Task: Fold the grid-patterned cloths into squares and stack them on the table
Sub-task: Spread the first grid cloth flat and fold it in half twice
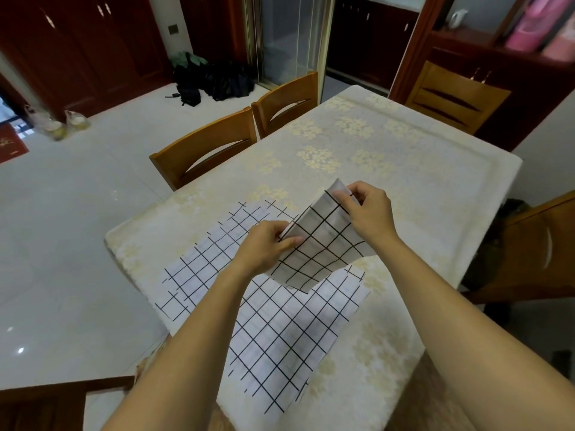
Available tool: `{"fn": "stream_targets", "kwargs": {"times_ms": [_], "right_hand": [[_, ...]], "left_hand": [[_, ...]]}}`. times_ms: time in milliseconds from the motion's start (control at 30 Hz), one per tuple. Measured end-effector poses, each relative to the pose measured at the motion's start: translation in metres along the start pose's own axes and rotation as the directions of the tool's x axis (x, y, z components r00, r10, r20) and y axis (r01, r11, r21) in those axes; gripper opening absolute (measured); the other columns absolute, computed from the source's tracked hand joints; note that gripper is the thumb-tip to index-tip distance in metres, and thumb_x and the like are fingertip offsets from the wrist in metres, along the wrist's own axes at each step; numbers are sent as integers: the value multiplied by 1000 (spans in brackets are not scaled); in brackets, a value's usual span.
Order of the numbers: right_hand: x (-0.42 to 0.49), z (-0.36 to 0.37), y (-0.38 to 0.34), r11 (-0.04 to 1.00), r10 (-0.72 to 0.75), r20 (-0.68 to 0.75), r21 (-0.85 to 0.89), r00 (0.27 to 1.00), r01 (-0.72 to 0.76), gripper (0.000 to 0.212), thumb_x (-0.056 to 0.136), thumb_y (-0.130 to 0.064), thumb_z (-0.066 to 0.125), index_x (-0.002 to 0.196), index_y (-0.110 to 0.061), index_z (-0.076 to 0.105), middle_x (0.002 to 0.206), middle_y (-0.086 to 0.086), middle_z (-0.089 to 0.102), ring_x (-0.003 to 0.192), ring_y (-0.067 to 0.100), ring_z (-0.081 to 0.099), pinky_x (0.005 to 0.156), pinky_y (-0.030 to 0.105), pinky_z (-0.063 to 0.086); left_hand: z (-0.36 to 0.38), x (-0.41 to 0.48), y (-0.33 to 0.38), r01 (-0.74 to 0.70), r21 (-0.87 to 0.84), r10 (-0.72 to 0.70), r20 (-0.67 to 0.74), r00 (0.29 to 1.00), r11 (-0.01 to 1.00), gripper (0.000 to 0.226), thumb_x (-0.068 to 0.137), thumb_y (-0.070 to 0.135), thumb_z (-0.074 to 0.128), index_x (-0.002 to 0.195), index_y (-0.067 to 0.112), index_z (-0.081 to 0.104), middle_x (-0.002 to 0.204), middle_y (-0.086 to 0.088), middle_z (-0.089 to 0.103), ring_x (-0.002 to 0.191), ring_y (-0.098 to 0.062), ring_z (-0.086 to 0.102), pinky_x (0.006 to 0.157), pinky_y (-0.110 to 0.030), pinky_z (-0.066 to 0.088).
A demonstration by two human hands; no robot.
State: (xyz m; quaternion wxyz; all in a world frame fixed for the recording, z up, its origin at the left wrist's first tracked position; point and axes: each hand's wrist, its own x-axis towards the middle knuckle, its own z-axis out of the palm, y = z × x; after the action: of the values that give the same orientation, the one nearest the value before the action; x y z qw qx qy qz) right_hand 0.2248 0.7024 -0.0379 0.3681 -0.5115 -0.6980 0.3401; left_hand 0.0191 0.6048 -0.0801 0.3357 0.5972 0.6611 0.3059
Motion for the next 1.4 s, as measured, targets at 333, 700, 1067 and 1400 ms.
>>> {"fn": "stream_targets", "kwargs": {"times_ms": [333, 700, 1067, 1400], "right_hand": [[-2, -3, 10, 998, 32, 53, 57, 998, -35, 25, 94, -37, 63, 75, -22, 65, 64, -6, 54, 59, 10, 44, 60, 27, 39], [1, -3, -3, 994, -17, 30, 109, 999, 13, 28, 92, -39, 66, 72, -20, 64, 59, -6, 48, 57, 12, 42, 58, 29, 36], [-26, 11, -2, 968, -164, 63, -184, 984, 173, 60, 83, -48, 72, 134, -21, 54, 130, 0, 54, 122, 15, 49, 100, 24, 37], [-52, 33, 10, 975, -20, 303, -207, 953, 86, 11, 87, -33, 71, 85, -23, 69, 70, -7, 64, 66, 13, 57, 64, 36, 50]], "left_hand": [[-3, 0, 10, 0, -95, -15, -155, 988, 995, 14, 94, 35, 66, 91, 22, 70, 85, 15, 72, 82, 8, 63, 68, -14, 41], [2, -1, 18, 41, -104, -41, 3, 999, 994, 27, 77, 40, 83, 98, 24, 75, 88, 10, 76, 82, -6, 71, 75, -37, 60], [-2, -2, 22, 68, -311, -78, -19, 997, 948, 26, 91, 36, 70, 92, 11, 76, 85, -3, 77, 81, -18, 73, 82, -48, 59], [-2, -5, 20, 29, -309, -49, -57, 997, 951, 24, 96, 40, 63, 91, 22, 77, 83, 0, 75, 79, -17, 69, 74, -39, 55]]}}
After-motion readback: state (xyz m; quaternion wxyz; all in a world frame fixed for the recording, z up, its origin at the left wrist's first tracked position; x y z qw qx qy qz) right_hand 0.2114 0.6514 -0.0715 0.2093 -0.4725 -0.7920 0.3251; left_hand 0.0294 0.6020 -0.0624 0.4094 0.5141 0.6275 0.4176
